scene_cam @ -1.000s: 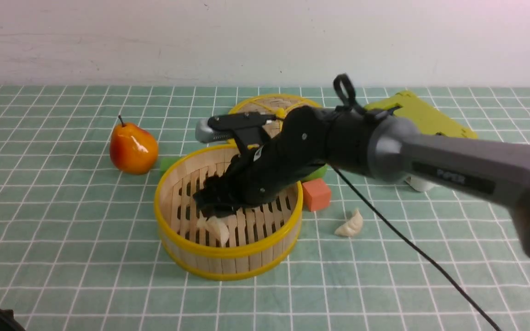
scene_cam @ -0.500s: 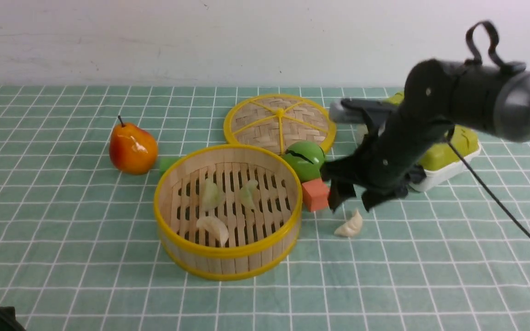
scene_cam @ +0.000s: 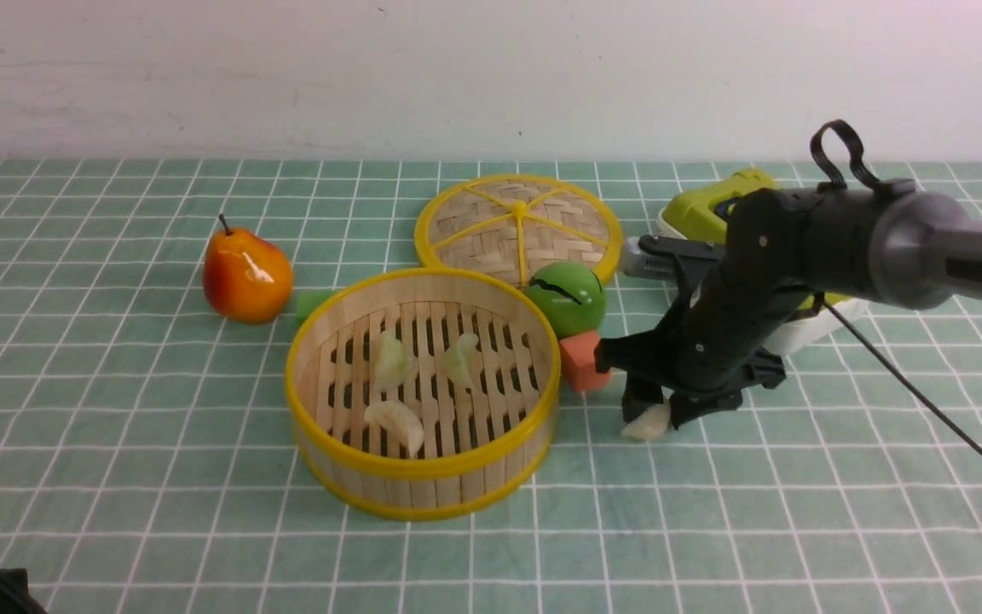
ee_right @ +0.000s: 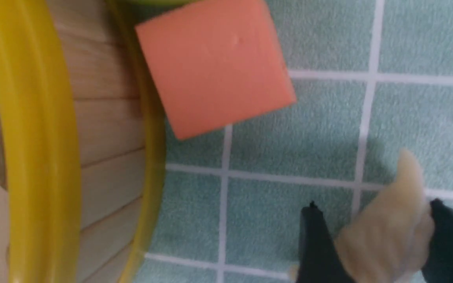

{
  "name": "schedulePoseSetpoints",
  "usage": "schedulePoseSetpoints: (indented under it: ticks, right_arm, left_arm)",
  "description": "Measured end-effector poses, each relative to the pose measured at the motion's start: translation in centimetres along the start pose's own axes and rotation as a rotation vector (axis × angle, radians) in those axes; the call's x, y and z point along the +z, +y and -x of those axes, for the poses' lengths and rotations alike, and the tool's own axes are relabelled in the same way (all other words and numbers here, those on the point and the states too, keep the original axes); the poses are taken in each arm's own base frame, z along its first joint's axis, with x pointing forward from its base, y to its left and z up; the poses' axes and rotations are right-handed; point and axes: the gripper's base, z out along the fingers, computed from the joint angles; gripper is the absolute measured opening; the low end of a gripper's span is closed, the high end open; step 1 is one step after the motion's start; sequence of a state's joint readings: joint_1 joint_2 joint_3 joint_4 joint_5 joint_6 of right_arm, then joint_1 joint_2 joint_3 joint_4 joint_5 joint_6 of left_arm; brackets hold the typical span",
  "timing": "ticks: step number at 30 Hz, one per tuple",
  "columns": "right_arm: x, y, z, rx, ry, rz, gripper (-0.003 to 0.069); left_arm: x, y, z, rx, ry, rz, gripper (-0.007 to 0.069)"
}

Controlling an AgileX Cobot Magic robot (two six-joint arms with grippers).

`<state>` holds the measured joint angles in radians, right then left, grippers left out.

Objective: Put the dumplings into the steamer on the table with the blue tablecloth.
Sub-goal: 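Reach for and grasp a dumpling lying on the table beside the steamer, then place the dumpling in the bamboo steamer basket with the right gripper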

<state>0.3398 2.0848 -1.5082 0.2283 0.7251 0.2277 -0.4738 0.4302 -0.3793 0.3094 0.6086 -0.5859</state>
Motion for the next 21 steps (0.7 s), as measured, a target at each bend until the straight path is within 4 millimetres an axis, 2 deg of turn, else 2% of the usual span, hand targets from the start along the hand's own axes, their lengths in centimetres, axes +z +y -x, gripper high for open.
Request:
schedulePoseSetpoints:
  ticks: [3,4,5,8,12,15,16,21]
  right_arm:
    - [0.0,0.3,-0.5,-0.062,0.034,-0.006,0.0218]
    - [0.0,0.3,-0.5,-0.069,0.034,-0.007,0.0211]
    - [-0.1,0.5,-0.5,-0.125,0.047,-0.006,0.0173]
    - [-0.8,1.0,-0.3,-0.219,0.085,-0.002,0.0171]
    - [-2.9,2.4,0.8,-0.304,0.109,0.022,0.0171]
    - [-5.2,4.4,1.9,-0.358,0.080,0.055,0.0171]
    - [-6.1,5.8,2.1,-0.382,0.053,0.080,0.0171]
    - [-7.1,10.9,1.0,-0.465,-0.028,0.167,0.0171]
  left_arm:
    - [0.0,0.0,0.0,0.000,-0.001,-0.001,-0.0003]
    - [0.0,0.0,0.0,0.000,-0.001,-0.001,-0.0003]
    - [0.0,0.0,0.0,0.000,-0.001,-0.001,-0.0002]
    - [0.0,0.0,0.0,0.000,-0.002,-0.001,0.0000]
    - [0.0,0.0,0.0,0.000,-0.002,-0.001,0.0004]
    - [0.0,0.0,0.0,0.000,-0.003,-0.002,0.0006]
    - [0.0,0.0,0.0,0.000,-0.005,-0.003,0.0006]
    - [0.0,-0.1,0.1,0.000,-0.015,-0.010,0.0010]
